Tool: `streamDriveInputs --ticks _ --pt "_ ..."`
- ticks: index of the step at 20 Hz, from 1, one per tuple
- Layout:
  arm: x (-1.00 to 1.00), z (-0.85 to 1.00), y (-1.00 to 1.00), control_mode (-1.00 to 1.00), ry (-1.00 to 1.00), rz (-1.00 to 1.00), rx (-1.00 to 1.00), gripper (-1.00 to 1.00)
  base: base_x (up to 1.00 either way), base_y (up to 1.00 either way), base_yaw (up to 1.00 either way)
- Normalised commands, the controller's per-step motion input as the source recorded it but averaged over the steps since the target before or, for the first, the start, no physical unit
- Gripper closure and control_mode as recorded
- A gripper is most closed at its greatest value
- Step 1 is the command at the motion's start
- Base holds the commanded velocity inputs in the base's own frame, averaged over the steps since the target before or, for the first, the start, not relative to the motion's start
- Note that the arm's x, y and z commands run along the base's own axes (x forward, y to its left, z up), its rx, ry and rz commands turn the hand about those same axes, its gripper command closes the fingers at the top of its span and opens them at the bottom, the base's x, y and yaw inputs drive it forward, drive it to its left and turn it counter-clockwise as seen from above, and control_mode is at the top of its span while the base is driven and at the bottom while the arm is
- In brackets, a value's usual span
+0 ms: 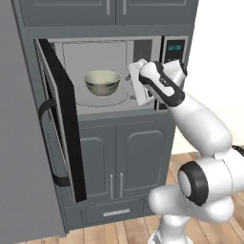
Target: The microwave is finished heating the shrimp and lemon wedge. Take the bowl containing the food and place it on the dining counter.
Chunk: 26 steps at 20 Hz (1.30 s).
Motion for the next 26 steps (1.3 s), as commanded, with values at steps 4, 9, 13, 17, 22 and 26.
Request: streamDriveInputs --ticks 4,9,13,17,22,26 --pt "0.77 -0.02 0.24 -1.00 0.04 -0.01 -0.04 -1.00 0.00 0.00 0.00" --pt "0.77 -0.32 0.23 -1.00 0.06 0.00 -0.09 -1.00 0.00 0.00 0.00" --pt "0.73 -0.33 0.15 -1.00 0.04 0.00 -0.10 -1.00 0.00 0.00 0.00" --pt "0.72 -0.07 0.07 -1.00 0.00 0.00 -0.04 -1.00 0.00 0.00 0.00" --pt "0.68 -0.13 0.10 -1.00 0.00 -0.01 -0.05 -1.00 0.00 0.00 0.00" --pt "0.59 -0.17 0.15 -1.00 0.00 -0.02 -0.06 -1.00 0.00 0.00 0.00"
